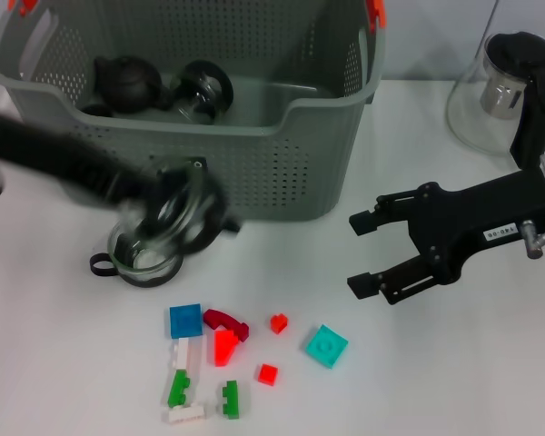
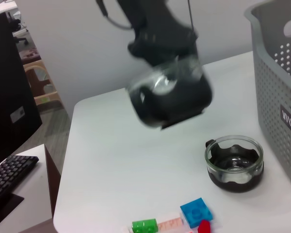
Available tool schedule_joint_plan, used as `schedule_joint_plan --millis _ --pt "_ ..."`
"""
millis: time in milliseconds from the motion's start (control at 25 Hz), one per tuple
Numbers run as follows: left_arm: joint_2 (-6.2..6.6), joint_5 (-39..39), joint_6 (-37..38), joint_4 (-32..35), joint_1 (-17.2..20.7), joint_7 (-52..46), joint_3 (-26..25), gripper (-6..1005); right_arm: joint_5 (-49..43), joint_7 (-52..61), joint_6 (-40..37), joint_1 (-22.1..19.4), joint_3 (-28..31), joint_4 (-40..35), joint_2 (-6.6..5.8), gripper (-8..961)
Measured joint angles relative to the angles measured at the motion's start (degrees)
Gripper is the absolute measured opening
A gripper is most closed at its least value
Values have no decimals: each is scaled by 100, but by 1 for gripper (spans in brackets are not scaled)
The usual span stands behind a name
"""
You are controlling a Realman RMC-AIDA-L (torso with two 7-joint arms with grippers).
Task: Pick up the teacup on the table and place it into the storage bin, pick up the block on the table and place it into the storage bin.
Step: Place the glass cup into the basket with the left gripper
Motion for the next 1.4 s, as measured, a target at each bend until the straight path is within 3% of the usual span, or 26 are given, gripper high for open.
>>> schedule_joint_plan --millis 160,240,560,680,760,880,1080,1400 --pt "34 -310 -376 -131 -511 -35 -10 40 -2 13 -71 -62 45 0 -27 946" --pt "109 -238 -763 -321 -843 -43 15 41 -2 38 -144 -75 84 -8 -37 946" --pt "844 656 -2941 -2693 -1874 -180 118 41 -1 131 -371 -127 276 -1 -40 947" --pt "1020 980 -3735 -3416 -2078 -267 150 41 -1 133 -372 -149 276 0 -22 947" --pt "1062 1160 -4117 -3649 -2163 -308 182 41 -1 133 -373 -158 276 2 -12 947" --pt "1056 1417 -4493 -3827 -2256 -354 195 42 -1 135 -371 -164 275 4 4 947" --pt "853 2154 -5386 -4312 -2484 -516 312 42 -1 136 -338 -163 272 6 23 946" --pt "537 2384 -6117 -4599 -2540 -700 941 42 -1 136 -325 -157 270 6 38 947"
